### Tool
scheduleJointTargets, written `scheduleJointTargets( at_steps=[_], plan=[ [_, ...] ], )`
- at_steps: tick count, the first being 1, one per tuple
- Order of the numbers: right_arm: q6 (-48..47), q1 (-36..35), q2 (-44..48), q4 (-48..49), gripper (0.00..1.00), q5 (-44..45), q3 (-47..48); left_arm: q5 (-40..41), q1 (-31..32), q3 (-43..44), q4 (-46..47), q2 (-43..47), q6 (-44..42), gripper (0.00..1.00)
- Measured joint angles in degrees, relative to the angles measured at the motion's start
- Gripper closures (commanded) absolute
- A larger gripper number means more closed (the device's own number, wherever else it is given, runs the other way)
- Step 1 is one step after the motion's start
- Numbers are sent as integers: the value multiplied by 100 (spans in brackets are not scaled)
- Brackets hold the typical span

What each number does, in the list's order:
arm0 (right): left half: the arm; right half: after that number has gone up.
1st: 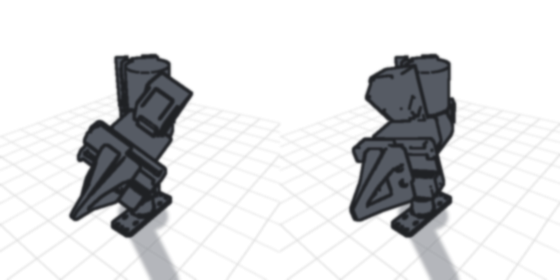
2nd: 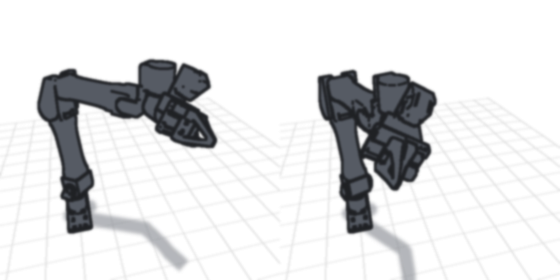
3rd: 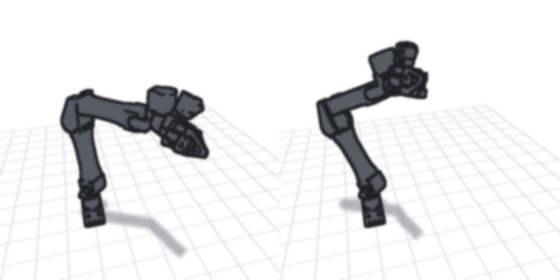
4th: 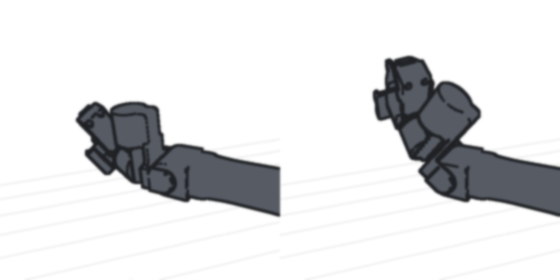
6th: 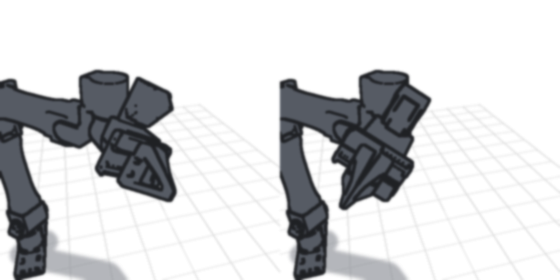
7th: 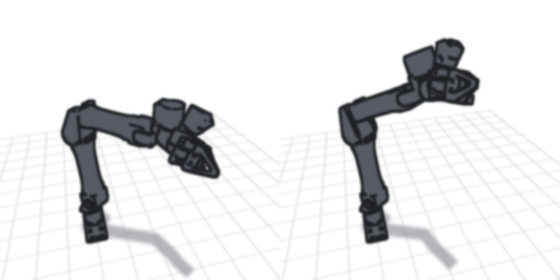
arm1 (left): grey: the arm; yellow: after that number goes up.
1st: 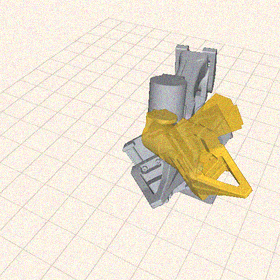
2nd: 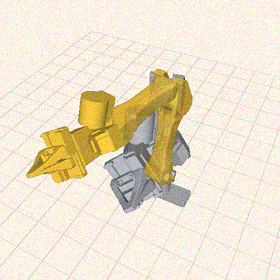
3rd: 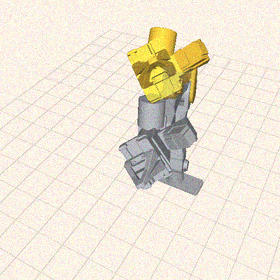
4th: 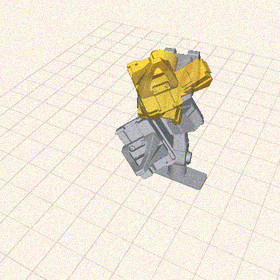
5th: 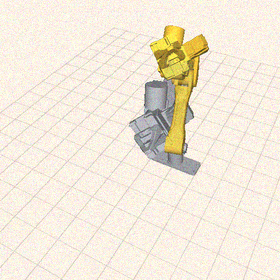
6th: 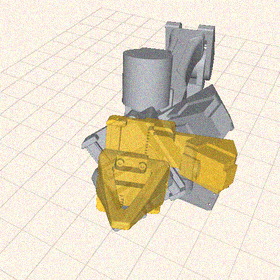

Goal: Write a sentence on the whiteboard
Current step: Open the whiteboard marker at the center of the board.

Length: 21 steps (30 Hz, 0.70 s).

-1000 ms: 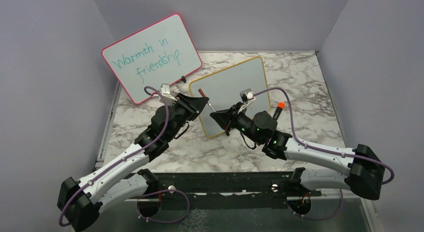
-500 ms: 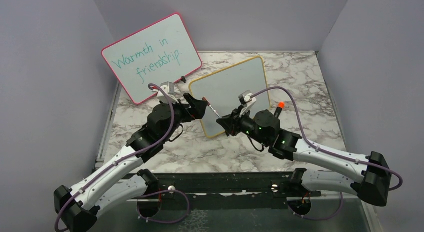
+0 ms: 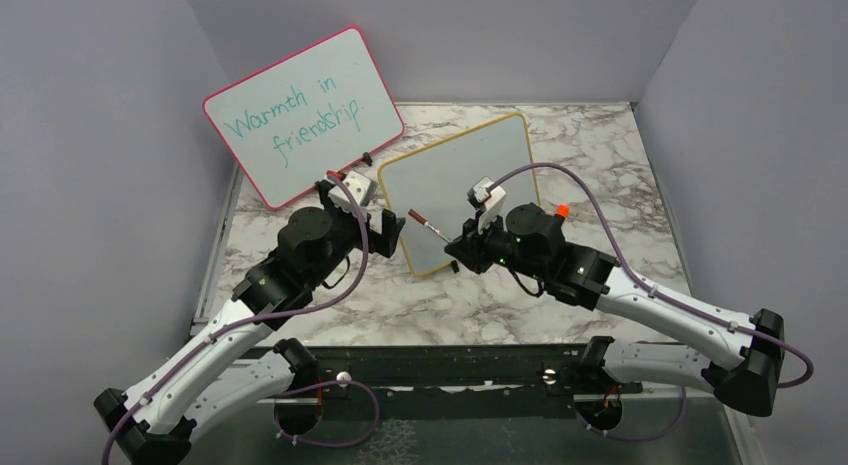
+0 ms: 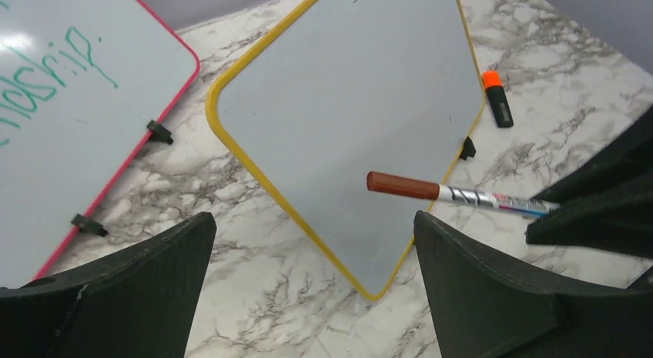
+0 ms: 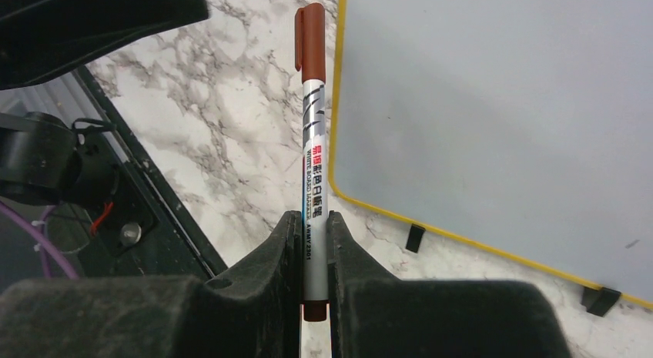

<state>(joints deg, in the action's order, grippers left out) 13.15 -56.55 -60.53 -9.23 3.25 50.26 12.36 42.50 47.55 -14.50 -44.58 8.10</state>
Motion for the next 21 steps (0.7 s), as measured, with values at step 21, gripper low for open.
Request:
scheduleJointTargets(
  at_steps=[21],
  plan=[
    [-428, 153, 22, -1628, 99, -901, 745, -2859, 0, -262, -157, -109, -4809, 16]
  ],
)
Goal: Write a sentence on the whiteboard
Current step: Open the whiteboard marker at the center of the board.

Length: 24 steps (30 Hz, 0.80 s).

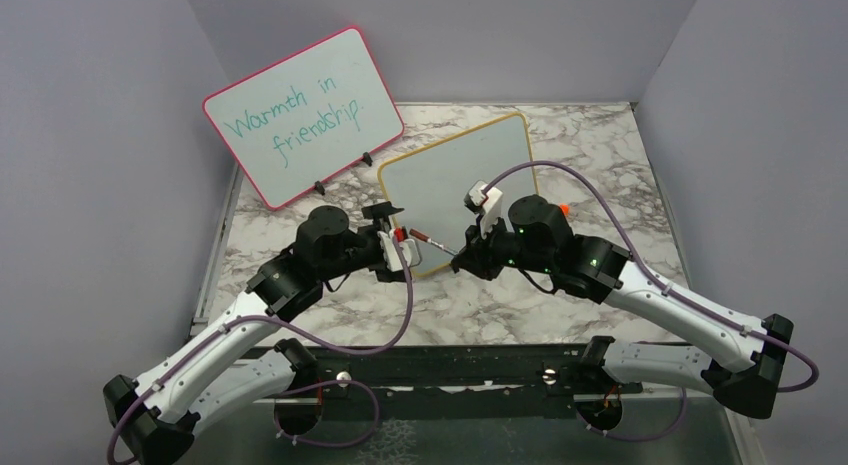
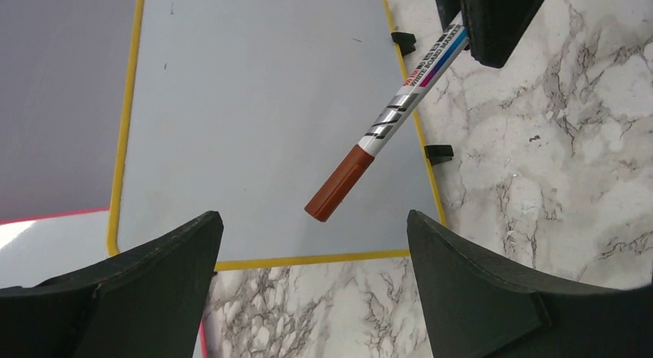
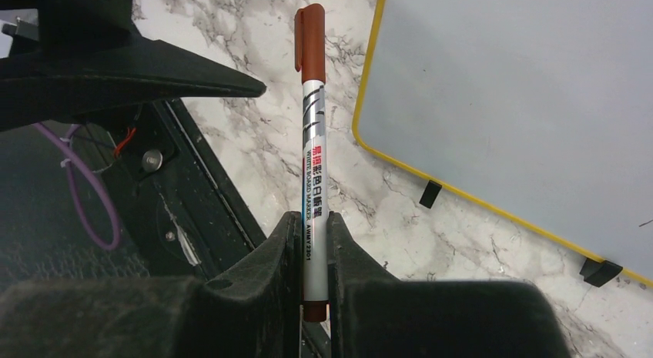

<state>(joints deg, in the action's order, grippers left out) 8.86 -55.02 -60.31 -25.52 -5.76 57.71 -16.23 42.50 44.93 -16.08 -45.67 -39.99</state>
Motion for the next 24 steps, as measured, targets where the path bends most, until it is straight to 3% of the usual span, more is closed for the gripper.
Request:
scheduleJointTargets(
  at_steps=[14, 24],
  plan=[
    [9, 0, 0, -26, 99, -420, 35, -560, 114, 0, -7, -378, -575, 51],
    [70, 2, 0, 22, 99, -463, 35, -675, 155, -55, 4, -374, -717, 85]
  ],
)
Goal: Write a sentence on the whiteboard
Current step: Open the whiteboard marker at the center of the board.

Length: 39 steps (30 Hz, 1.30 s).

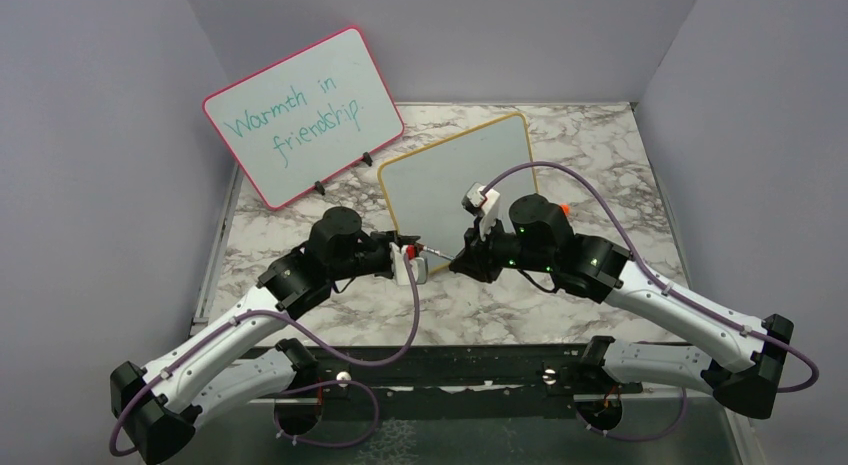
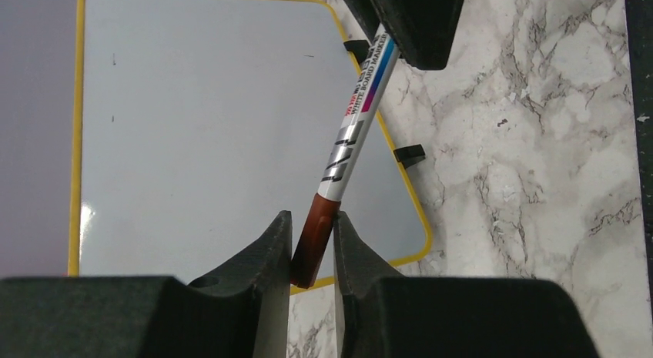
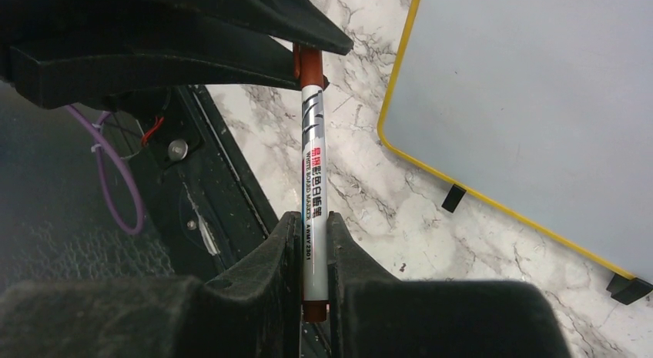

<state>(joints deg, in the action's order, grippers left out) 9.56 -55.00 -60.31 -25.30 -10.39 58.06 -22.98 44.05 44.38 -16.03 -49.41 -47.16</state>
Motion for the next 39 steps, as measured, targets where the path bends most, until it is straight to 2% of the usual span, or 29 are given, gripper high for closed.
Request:
scheduleJointTargets(
  at_steps=[5, 10, 13, 23, 31, 39],
  plan=[
    [76, 4, -4, -15, 93, -2, -2, -17, 26, -153, 11, 33, -98, 100],
    [170, 4, -7, -4, 76, -26, -2, -17, 28, -201, 50, 92, -138, 100],
    [286, 7, -7, 127, 70, -35, -2, -17, 33, -251, 39, 120, -140, 100],
    [774, 7, -92, 457, 68, -22, 0, -15, 33, -323, 133, 129, -107, 100],
    [1121, 7, -151, 566, 59, 55, 13, -17, 33, -380, 177, 142, -85, 100],
    [1187, 68, -197, 538, 58, 238, 319, -9, 83, -365, -50, 129, -118, 100]
  ],
)
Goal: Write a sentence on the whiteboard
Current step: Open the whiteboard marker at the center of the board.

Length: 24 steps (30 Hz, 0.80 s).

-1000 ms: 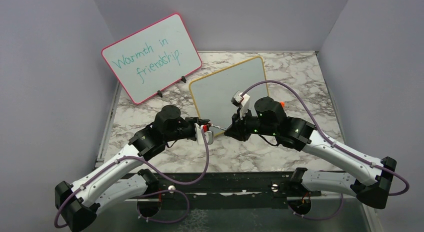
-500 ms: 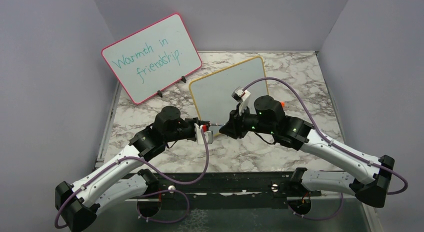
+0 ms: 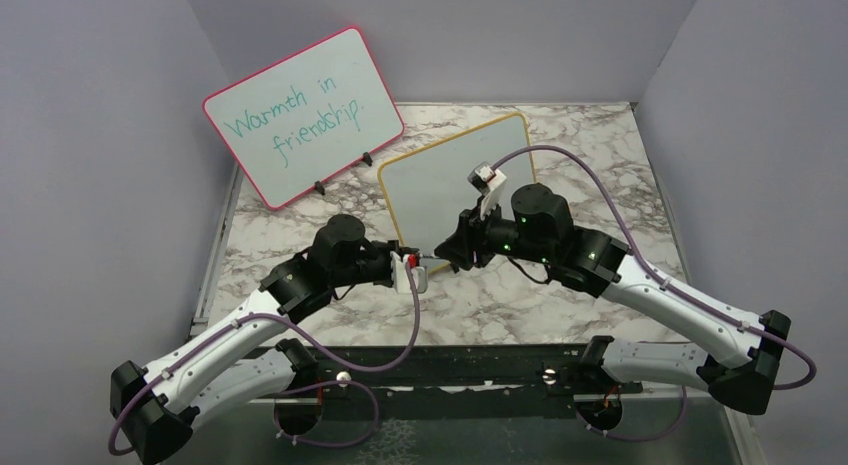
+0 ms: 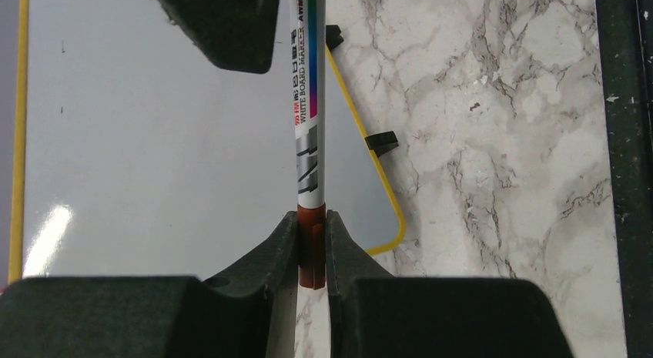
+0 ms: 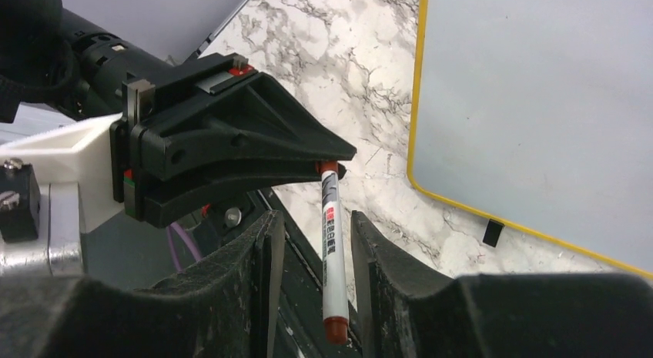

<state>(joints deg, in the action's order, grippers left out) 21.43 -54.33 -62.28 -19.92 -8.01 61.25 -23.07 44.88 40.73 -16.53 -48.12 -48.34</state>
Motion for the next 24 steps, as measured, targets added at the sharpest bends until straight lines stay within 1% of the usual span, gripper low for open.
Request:
scheduleJointTargets(
  at_steps=[10, 20, 24],
  plan=[
    [22, 46, -286, -127, 61, -24, 15, 90, 136, 269, -334, -50, -101, 100],
    [87, 72, -391, -232, 71, -190, 22, 208, 181, 393, -549, -146, -201, 100],
    [103, 79, -446, -269, 73, -221, 26, 262, 214, 426, -632, -210, -212, 100]
  ],
)
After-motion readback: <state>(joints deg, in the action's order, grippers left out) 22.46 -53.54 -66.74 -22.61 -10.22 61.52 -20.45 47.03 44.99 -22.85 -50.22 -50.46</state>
